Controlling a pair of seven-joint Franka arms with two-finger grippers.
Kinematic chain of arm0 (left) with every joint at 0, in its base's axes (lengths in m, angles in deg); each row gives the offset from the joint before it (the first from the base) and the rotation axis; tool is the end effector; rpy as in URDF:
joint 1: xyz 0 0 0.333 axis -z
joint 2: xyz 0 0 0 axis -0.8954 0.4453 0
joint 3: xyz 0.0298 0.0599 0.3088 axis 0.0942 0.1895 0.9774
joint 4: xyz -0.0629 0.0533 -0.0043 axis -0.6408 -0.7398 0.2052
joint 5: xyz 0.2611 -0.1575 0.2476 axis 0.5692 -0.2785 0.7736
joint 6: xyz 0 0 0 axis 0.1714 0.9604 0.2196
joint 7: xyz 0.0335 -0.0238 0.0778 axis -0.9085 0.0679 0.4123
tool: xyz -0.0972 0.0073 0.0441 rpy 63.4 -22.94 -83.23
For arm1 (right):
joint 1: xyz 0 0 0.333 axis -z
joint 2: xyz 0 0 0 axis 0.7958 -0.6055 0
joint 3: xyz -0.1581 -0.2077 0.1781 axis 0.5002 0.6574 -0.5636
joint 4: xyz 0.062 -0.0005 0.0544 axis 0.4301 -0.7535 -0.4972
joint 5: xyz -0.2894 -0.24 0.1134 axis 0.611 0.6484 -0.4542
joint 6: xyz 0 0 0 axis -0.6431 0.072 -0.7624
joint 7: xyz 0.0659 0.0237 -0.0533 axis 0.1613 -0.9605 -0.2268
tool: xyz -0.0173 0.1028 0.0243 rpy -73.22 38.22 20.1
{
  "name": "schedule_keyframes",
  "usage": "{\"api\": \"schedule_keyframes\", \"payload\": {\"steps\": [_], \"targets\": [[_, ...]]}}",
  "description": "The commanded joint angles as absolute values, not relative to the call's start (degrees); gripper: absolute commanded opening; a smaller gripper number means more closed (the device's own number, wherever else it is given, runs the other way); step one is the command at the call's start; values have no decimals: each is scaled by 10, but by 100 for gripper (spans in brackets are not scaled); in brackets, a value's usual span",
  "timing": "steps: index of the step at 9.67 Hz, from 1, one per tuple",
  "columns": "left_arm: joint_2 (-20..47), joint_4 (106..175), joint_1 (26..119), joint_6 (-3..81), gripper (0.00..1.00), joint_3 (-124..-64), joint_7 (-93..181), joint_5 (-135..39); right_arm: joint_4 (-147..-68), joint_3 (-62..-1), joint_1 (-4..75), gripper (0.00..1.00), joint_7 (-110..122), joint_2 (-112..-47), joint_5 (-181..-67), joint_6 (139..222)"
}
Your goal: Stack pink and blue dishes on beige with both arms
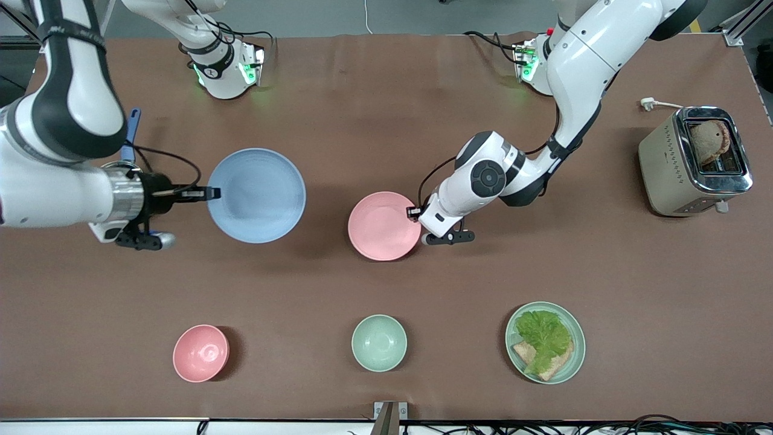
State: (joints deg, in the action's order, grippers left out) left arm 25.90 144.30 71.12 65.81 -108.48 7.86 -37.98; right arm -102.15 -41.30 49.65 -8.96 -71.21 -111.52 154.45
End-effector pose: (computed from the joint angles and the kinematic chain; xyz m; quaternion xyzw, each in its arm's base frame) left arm 0.5299 -0.4029 0.2360 0.9823 0.0751 -0.0575 0.1614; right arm 0.5945 0.1179 0.4505 -0.9606 0.0539 0.1949 0.1905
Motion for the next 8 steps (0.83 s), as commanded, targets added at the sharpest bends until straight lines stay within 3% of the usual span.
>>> {"api": "schedule_keyframes", "payload": {"steps": [1,2,4,5,8], "targets": [[214,1397,686,637,100,-1079,67,-364,-1116,-448,482,0,-126,-692,-1117,1663],[201,1338,662,569,100,-1078,72,-360,-1139,-487,480,0,-162,-695,-1117,1723],[194,1169,646,322,100,-1079,92,-309,-1164,-548,466,0,-207,-725,-1117,1851],[177,1150,618,254,100,-1084,103,-280,-1164,-555,444,0,-222,-758,-1117,1898],[55,1152,517,190,100,-1084,354,-276,-1166,-556,390,1,-244,-822,-1117,1993]]}}
